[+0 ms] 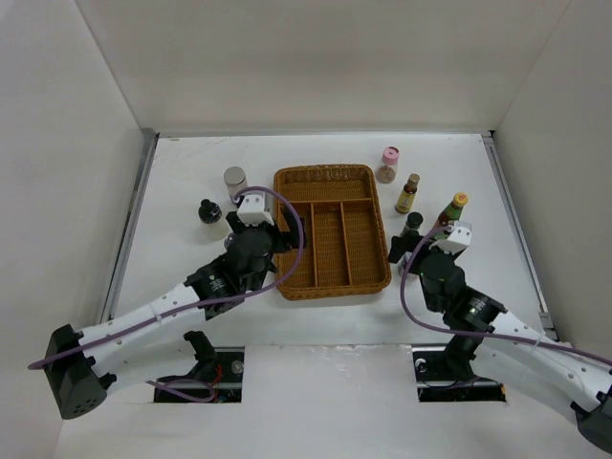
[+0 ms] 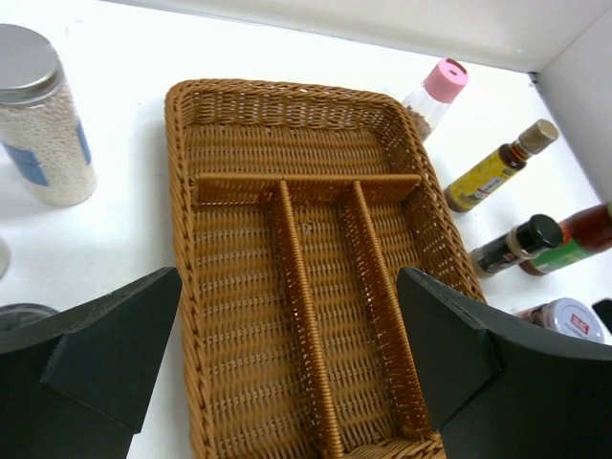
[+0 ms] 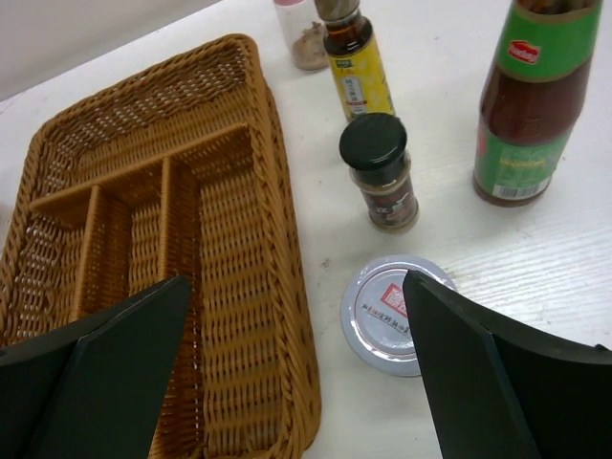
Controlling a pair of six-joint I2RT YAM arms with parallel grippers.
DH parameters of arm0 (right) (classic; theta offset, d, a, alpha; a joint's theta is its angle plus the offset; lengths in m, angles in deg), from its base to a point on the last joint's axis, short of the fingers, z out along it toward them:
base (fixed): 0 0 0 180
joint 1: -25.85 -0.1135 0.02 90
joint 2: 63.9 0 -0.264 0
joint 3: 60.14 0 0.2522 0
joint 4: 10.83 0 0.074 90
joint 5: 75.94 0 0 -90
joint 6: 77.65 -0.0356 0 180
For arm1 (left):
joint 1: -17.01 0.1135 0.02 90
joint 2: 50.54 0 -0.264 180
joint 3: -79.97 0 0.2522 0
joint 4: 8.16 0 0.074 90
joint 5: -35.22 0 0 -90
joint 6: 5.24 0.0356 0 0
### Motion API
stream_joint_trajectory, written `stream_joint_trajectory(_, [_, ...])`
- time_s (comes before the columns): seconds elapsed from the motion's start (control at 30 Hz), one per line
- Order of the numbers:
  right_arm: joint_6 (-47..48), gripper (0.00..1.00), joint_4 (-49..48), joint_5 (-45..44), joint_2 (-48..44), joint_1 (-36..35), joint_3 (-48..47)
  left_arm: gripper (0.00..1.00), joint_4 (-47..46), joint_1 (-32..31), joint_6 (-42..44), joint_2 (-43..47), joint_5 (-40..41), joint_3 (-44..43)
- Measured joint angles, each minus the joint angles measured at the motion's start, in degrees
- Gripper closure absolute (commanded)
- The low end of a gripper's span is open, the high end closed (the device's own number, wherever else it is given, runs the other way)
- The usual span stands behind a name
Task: Organize the condiment bottles
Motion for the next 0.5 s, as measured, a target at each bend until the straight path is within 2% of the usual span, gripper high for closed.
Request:
stream_joint_trajectory(0.23, [2.5,0.00,-6.6,5.1,2.4,-0.7,0.6,0.00,6.5,0.8,1.4,4.3,5.6,-1.2])
stream_joint_trajectory(0.27, [3.1,0.04,-7.7,6.3,3.3,-0.7,0.6,0.00,7.3,1.2,1.8,5.6,6.6,-1.2])
stream_joint_trajectory(0.3, [3.9,0.15,-8.9,7.7,4.1,-0.7,0.6,0.00,7.9,1.4,2.1,6.9,7.6,-1.2])
stream_joint_trajectory(0.33, [4.7,0.37,-9.8,9.0,4.6,-1.0,0.6,0.00,8.8,1.8,2.3,8.3,8.7,-1.2])
stream_joint_trajectory(0.37, [5.6,0.54,-10.6,10.4,5.0,-1.4,0.6,0.00,9.5,2.1,2.5,9.7,9.7,-1.2])
stream_joint_trajectory(0.4, [6.1,0.68,-11.5,11.5,5.1,-1.9,0.6,0.05,10.3,2.3,2.6,11.0,10.7,-1.2])
stream_joint_trajectory(0.47, [6.5,0.80,-13.4,13.4,5.0,-3.1,0.6,0.53,11.9,2.3,2.6,12.8,12.2,-1.4])
stream_joint_trajectory(0.5, [6.6,0.81,-14.0,14.2,4.9,-3.8,0.6,0.61,13.1,2.3,2.7,13.3,12.9,-1.7])
